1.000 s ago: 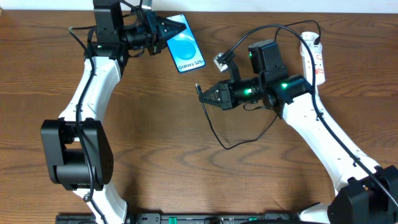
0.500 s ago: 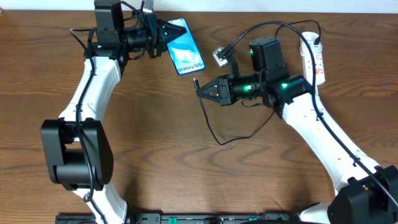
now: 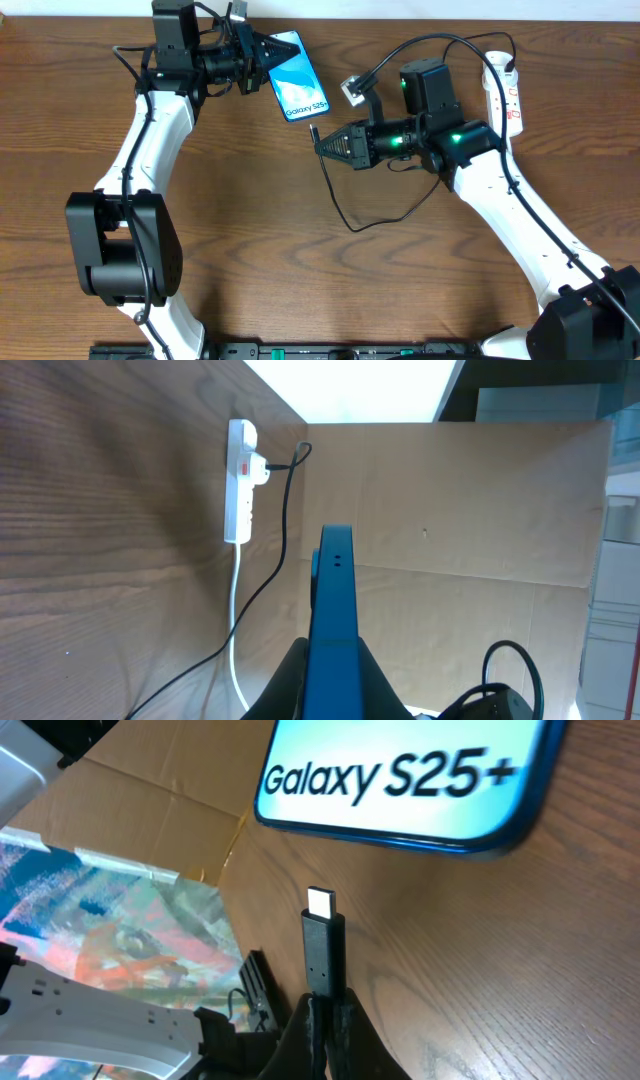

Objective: Plug charger to phone and switch on socket
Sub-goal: 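Align the USB-C plug under the phone's charging port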

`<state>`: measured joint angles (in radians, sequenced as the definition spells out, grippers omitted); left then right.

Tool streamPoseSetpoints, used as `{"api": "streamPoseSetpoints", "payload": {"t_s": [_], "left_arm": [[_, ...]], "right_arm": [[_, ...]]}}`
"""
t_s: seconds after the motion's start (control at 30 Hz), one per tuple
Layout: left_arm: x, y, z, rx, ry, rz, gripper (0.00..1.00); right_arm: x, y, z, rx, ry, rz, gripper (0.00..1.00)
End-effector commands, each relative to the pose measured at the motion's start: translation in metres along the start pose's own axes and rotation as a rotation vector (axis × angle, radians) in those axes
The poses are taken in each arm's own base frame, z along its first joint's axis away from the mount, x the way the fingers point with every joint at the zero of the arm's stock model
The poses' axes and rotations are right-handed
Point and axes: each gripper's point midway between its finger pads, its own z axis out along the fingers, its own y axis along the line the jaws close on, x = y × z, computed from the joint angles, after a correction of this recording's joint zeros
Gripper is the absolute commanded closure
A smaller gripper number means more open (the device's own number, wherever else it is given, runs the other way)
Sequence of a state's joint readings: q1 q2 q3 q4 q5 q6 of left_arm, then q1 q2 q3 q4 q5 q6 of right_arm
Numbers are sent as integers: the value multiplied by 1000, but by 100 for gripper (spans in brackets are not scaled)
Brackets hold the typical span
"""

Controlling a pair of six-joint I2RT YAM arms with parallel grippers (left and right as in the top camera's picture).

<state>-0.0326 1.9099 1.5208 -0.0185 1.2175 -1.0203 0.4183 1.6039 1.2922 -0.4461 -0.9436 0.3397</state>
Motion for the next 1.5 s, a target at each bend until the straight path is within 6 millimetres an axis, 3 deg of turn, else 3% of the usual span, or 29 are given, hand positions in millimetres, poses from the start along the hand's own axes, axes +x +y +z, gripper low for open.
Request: {"api": "streamPoseSetpoints", "payload": {"t_s": [0.0, 1.47], "left_arm": [[-2, -16, -5, 29, 12, 46, 93], [5, -20, -5, 51, 51, 106, 93]], "right_arm": [[-1, 8, 2, -9, -1, 0, 99], [-4, 1, 10, 34, -18, 26, 99]]}}
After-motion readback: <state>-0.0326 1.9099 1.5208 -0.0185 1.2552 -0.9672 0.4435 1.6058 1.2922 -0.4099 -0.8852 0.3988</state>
